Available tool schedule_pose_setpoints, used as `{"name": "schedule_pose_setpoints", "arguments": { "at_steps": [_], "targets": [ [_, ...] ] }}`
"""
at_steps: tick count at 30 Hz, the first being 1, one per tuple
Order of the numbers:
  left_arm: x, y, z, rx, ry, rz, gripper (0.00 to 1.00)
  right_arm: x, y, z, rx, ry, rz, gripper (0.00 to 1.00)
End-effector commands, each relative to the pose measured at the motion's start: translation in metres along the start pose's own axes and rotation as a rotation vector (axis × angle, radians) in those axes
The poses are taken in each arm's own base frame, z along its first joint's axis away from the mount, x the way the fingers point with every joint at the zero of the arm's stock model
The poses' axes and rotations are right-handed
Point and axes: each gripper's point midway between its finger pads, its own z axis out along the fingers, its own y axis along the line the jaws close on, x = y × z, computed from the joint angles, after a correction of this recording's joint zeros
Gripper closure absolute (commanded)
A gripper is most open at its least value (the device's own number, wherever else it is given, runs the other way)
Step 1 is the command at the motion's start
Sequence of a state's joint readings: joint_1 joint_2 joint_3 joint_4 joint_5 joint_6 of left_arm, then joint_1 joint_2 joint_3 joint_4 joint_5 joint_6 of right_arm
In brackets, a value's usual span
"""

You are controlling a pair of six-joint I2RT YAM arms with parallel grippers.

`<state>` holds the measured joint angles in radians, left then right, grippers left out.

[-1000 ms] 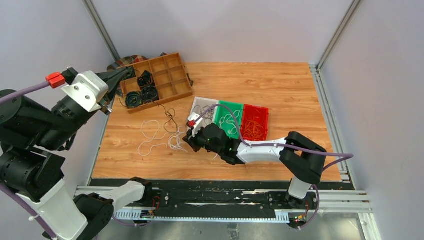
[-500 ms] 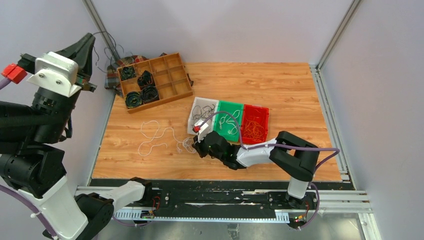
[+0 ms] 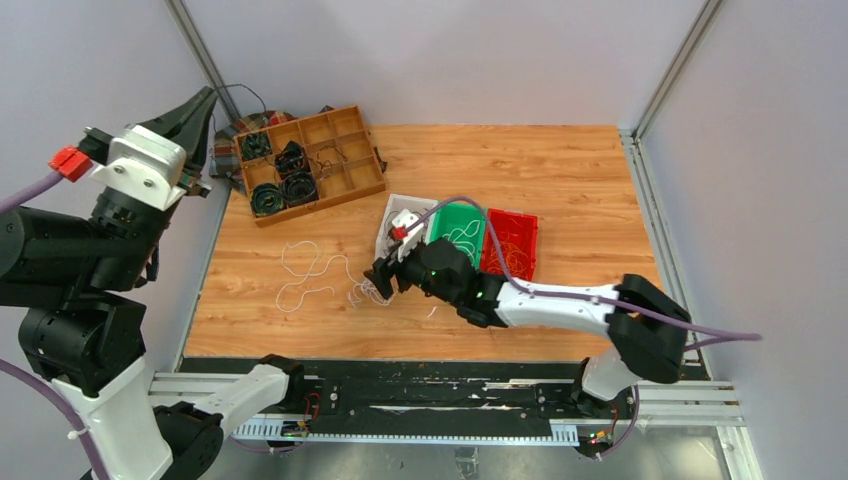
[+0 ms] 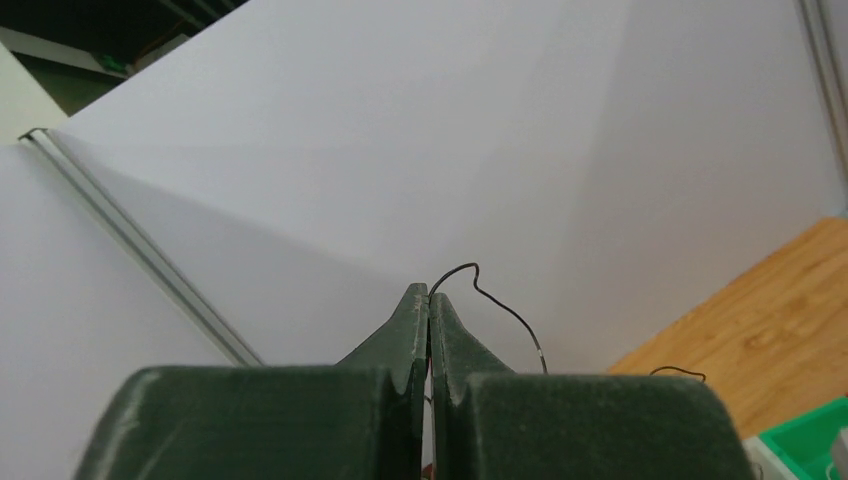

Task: Untangle the cables
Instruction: Untie the cable.

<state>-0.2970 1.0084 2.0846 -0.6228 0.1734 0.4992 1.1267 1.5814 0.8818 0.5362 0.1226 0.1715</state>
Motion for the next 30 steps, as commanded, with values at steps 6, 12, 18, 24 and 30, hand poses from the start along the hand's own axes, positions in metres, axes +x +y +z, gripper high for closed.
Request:
{"name": "schedule_pose_setpoints", "arguments": {
  "at_steps": [6, 12, 18, 24, 30],
  "targets": [
    [0.016, -0.055, -0.018, 0.256, 0.002, 0.014, 1.00, -0.169, 0.029, -0.076, -0.123, -0.275, -0.206, 0.22],
    [0.040, -0.090, -0.025, 0.398, 0.042, -0.018, 1.00, -0.251, 0.047, -0.125, -0.202, -0.449, -0.258, 0.19],
    [0.056, -0.112, -0.032, 0.478, 0.076, -0.080, 1.00, -0.303, 0.068, -0.123, -0.278, -0.513, -0.235, 0.19],
    [0.060, -0.121, -0.035, 0.511, 0.092, -0.113, 1.00, -0.325, 0.087, -0.115, -0.368, -0.558, -0.167, 0.21],
    [0.057, -0.127, -0.038, 0.536, 0.087, -0.156, 1.00, -0.327, 0.087, -0.092, -0.354, -0.533, -0.142, 0.24]
  ]
}}
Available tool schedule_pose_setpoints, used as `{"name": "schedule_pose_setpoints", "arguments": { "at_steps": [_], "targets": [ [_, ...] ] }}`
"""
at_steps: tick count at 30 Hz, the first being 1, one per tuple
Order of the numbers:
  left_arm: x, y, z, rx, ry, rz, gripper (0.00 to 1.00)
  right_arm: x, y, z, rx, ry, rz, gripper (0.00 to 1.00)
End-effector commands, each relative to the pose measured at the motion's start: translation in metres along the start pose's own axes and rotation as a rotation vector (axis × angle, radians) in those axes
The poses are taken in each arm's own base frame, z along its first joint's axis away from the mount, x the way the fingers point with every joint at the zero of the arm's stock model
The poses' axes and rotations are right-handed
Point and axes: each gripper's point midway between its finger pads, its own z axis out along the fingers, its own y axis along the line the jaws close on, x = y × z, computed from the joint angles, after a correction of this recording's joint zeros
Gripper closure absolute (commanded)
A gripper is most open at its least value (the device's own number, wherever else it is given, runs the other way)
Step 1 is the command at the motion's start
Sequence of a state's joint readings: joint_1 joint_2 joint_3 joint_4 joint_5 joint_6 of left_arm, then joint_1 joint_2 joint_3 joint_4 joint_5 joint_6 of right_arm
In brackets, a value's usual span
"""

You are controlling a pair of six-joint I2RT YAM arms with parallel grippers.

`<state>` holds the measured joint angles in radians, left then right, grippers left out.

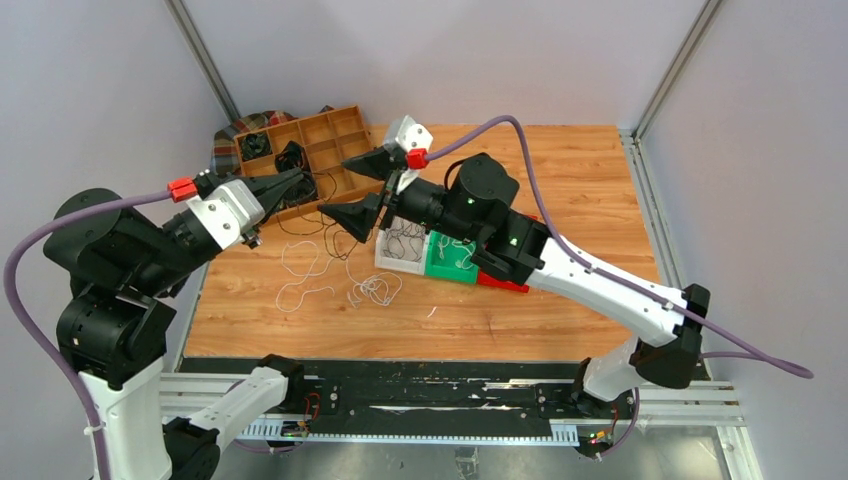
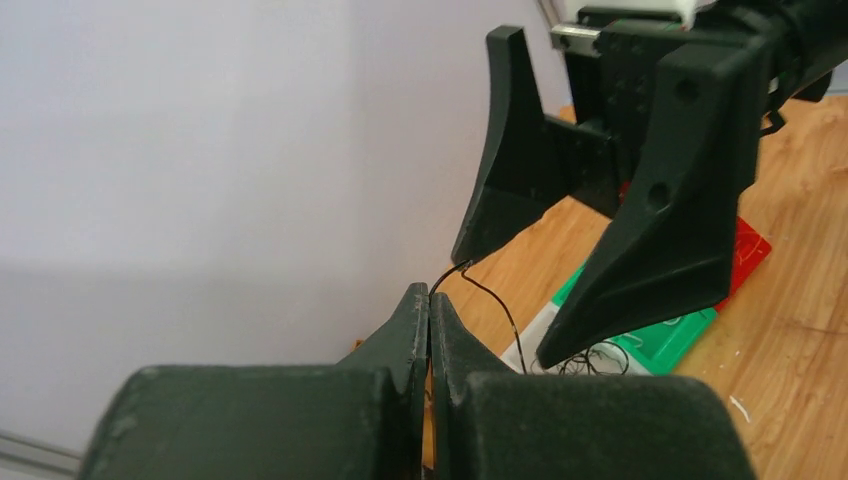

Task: Untangle the cables
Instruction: Untie the cable.

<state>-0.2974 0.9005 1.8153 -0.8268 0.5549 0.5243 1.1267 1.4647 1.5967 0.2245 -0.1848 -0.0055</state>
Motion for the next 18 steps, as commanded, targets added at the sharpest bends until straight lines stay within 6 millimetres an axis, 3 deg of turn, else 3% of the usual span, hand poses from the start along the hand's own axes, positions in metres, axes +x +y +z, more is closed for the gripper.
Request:
{"name": "schedule_pose_setpoints", "arguments": {
  "at_steps": [1, 8, 12, 13, 18],
  "targets": [
    [-0.006, -0.012, -0.002, 0.047, -0.028, -0.053, 1.00, -0.011, 0.000, 0.014, 0.004, -0.028, 0.023, 0.25],
    [-0.011, -0.024, -0.002, 0.111, -0.034, -0.135, 1.00, 0.009, -0.026, 0.030, 0.117, -0.014, -0.040, 0.36],
    [-0.015, -0.032, -0.004, 0.155, -0.038, -0.173, 1.00, 0.036, -0.032, 0.031, 0.139, 0.021, -0.070, 0.44],
    [-0.021, -0.034, -0.005, 0.169, -0.053, -0.182, 1.00, 0.051, -0.032, 0.030, 0.146, 0.045, -0.072, 0.51],
    [-0.036, -0.036, -0.006, 0.200, -0.089, -0.217, 1.00, 0.082, -0.033, 0.027, 0.152, 0.091, -0.062, 0.65]
  ]
}}
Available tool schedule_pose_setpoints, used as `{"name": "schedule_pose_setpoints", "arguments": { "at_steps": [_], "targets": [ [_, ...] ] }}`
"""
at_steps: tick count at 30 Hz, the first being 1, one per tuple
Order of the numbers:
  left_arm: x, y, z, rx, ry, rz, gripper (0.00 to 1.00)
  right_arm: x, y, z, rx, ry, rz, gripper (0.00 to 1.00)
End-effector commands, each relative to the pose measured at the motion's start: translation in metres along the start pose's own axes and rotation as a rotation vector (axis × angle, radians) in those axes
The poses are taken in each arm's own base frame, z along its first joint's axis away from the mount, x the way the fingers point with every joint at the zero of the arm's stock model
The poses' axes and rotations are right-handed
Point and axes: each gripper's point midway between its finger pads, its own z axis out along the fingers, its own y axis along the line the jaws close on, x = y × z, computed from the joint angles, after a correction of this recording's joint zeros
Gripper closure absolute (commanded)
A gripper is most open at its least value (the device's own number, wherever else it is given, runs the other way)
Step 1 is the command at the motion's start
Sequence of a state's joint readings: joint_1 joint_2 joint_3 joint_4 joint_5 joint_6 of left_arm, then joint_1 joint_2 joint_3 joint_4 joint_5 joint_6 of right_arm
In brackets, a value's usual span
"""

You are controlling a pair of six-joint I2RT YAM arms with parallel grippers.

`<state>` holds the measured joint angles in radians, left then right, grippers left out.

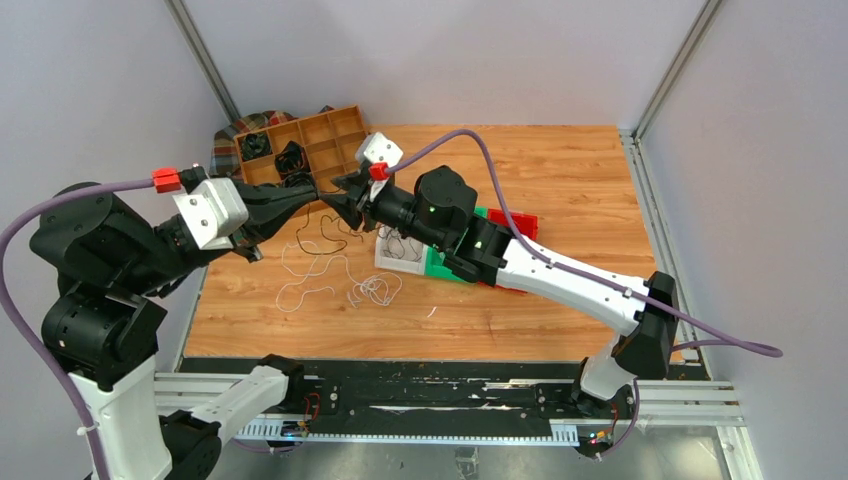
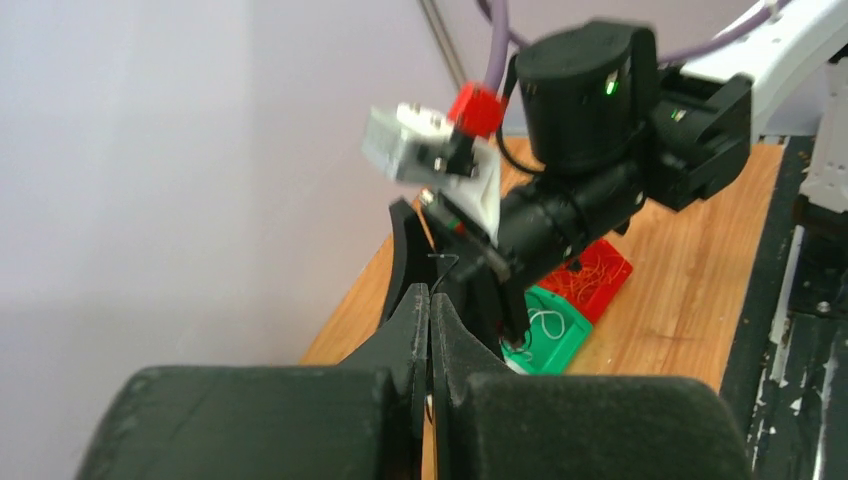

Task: Untangle the cables
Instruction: Untie the cable.

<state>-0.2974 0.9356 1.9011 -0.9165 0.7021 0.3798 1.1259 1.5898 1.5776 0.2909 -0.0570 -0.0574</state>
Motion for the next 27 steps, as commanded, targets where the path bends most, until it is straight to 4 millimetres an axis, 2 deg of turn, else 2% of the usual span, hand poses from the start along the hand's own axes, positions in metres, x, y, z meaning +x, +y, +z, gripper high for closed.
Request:
{"name": "schedule_pose_setpoints", "arguments": {
  "at_steps": [1, 7, 15, 20, 27],
  "targets": [
    [-0.022, -0.011, -0.001, 0.064, -0.059, -0.049, 1.00, 0.023, -0.004, 0.001, 0.027, 0.012, -0.015, 0.67],
    [-0.037, -0.011, -0.003, 0.077, -0.090, -0.048, 1.00, 0.053, 0.000, -0.002, 0.023, 0.061, 0.003, 0.72],
    [-0.059, 0.000, -0.008, 0.030, -0.127, 0.010, 1.00, 0.103, 0.003, -0.016, 0.036, 0.144, 0.069, 0.77],
    [-0.071, 0.015, -0.012, -0.047, -0.137, 0.068, 1.00, 0.144, 0.003, -0.033, 0.065, 0.199, 0.124, 0.81],
    [-0.078, 0.047, -0.018, -0.203, -0.118, 0.133, 1.00, 0.196, 0.002, -0.057, 0.108, 0.271, 0.219, 0.83]
  ]
}}
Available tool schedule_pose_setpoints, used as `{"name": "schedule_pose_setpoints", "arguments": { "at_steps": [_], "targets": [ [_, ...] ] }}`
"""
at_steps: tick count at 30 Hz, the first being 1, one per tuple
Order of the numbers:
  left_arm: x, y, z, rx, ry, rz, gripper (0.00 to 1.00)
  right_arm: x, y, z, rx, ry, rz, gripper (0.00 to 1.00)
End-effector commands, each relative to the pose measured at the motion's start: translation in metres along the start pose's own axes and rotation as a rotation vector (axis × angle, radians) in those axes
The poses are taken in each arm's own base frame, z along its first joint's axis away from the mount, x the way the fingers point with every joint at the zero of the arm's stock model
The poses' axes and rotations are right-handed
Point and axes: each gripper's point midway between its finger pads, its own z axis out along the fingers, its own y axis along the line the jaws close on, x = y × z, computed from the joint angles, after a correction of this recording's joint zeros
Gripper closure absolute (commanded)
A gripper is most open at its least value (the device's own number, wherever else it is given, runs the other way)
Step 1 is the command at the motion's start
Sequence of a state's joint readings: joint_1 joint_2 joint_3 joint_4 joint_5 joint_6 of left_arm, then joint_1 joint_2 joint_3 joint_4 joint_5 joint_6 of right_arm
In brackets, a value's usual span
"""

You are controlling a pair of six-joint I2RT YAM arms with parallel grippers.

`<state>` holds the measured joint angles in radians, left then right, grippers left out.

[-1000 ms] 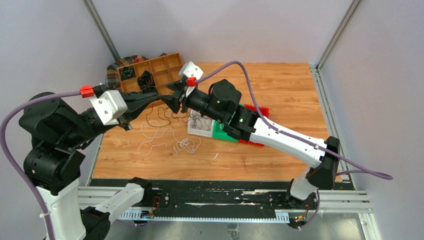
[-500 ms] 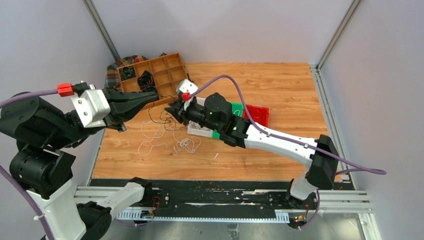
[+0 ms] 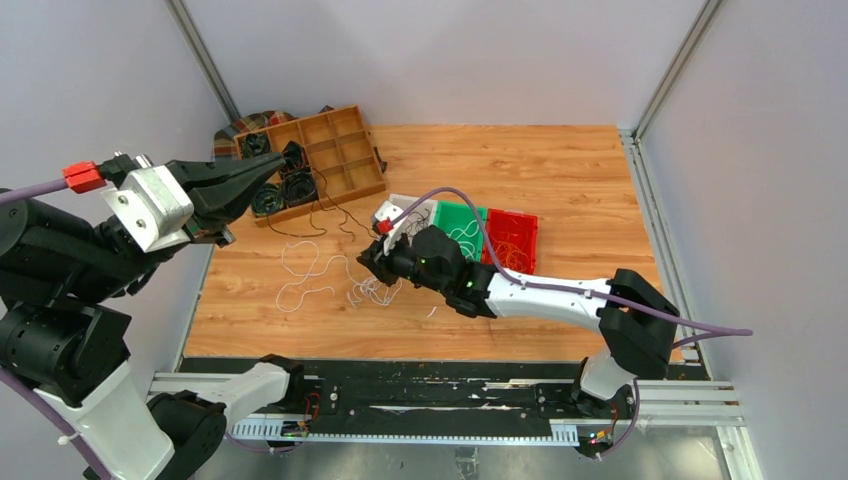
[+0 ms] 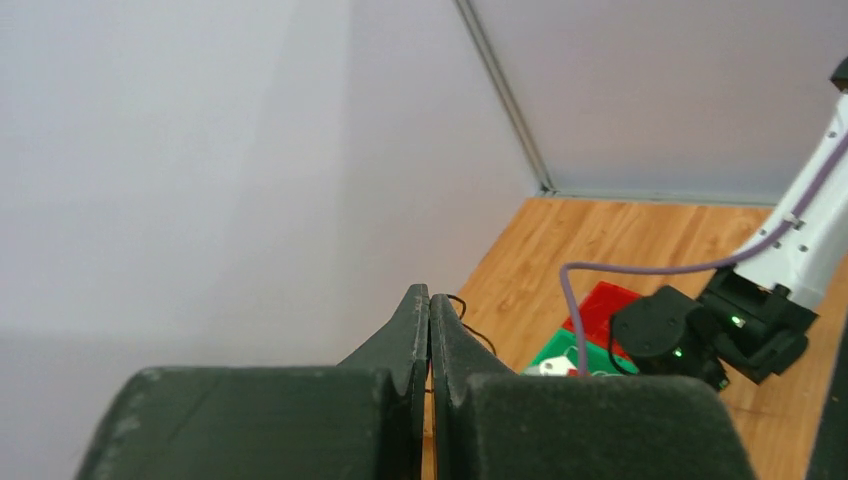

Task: Untangle the cables
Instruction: Untie the cable.

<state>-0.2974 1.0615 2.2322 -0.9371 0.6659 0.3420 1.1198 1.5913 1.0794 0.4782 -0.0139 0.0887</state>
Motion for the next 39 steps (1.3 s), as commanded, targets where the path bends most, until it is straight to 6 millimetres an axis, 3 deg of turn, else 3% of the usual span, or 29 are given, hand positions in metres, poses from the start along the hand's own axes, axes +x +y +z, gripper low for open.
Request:
{"name": "schedule_pose_setpoints", "arguments": {
  "at_steps": [1, 12, 26, 33, 39],
  "targets": [
    [-0.008, 0.029, -0.001, -0.132, 0.007, 0.067, 1.00, 0.008, -0.012, -0.007, 0.052, -0.035, 0.093, 0.84],
    [-0.016, 0.058, -0.003, -0.262, -0.004, 0.134, 1.00, 0.075, -0.023, -0.026, 0.108, 0.059, 0.176, 0.89],
    [-0.035, 0.087, -0.010, -0.392, -0.027, 0.248, 1.00, 0.112, -0.029, -0.045, 0.150, 0.101, 0.229, 0.84],
    [-0.042, 0.099, -0.015, -0.451, -0.031, 0.297, 1.00, 0.119, -0.032, -0.055, 0.167, 0.079, 0.264, 0.56],
    [-0.036, 0.096, -0.012, -0.434, -0.023, 0.285, 1.00, 0.100, -0.030, -0.060, 0.145, 0.024, 0.264, 0.42]
  ]
}}
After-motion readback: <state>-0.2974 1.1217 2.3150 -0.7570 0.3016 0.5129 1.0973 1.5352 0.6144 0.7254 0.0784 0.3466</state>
